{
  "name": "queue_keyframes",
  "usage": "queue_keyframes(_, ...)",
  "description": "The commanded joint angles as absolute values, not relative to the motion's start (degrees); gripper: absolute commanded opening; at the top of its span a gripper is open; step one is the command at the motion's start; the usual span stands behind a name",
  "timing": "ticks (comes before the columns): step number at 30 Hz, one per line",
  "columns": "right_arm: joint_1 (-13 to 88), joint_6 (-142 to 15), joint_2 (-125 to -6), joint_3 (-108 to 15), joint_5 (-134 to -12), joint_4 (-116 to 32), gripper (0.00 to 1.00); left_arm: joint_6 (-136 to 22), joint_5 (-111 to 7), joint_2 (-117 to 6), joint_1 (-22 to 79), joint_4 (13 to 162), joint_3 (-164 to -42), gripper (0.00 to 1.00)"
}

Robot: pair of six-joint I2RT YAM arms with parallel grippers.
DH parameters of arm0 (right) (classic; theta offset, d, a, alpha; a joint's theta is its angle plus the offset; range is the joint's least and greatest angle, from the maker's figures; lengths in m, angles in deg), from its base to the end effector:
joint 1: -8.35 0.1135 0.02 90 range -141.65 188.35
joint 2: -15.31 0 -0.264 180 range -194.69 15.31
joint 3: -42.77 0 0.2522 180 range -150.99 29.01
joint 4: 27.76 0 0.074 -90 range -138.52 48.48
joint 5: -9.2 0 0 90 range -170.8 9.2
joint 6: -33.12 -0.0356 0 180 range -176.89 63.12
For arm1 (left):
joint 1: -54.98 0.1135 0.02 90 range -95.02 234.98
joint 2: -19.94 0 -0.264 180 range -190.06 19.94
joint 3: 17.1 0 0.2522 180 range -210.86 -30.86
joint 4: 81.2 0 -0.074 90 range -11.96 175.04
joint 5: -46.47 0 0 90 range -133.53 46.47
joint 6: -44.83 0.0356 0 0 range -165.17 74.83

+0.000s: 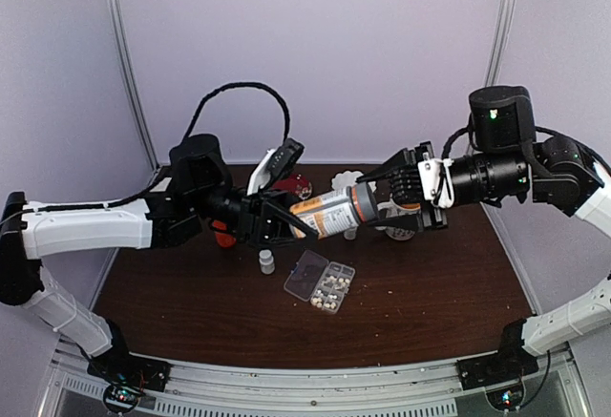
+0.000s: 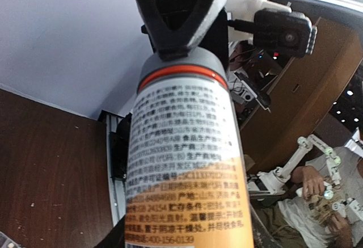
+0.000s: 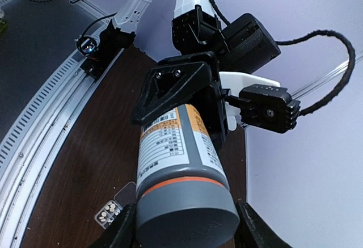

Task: Sort the pills into containers
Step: Screw the lid of the pill bottle onto the pill bottle.

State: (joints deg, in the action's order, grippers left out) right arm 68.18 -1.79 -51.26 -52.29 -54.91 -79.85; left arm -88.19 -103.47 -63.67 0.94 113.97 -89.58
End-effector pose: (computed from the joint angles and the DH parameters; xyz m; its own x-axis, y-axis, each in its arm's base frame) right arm 0.1041 0.2100 0.4336 0.6876 -0.2852 -0.6678 -0.7252 -0.2231 -0.6514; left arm 0.1687 -0.2849 0.3336 -0.5923 0.2344 -0.7709 0.6953 -0.3348 -0.6360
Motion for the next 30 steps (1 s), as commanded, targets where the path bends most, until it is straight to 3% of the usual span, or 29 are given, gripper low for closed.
queue_keyframes(1, 70.7, -22.3, -59.0, -52.9, -47.7, -76.6, 0.00, -61.8, -83.9, -60.9, -1.3, 93.4, -98.5, 0.00)
queue_keyframes(14, 69.6, -71.6, -61.5, -50.7, -44.1, -73.3, 0.00, -7.0, -62.8, -56.5, -2.2, 78.8, -99.8, 0.00)
queue_keyframes(19, 65.8, -97.8, -59.5, -40.4, -38.1, -57.1, 0.00, 2.1, -54.6, -58.1, -2.5, 79.6, -100.9, 0.00)
queue_keyframes(24, 63.6, -113.9, -57.7, -36.3, -39.5, -48.8, 0.00, 5.4, -52.3, -58.8, -2.7, 83.7, -99.9, 0.00)
queue_keyframes(30, 60.6, -145.2, -56.5, -22.9, -39.7, -14.4, 0.00, 6.9, -50.0, -58.9, -3.8, 90.1, -94.9, 0.00)
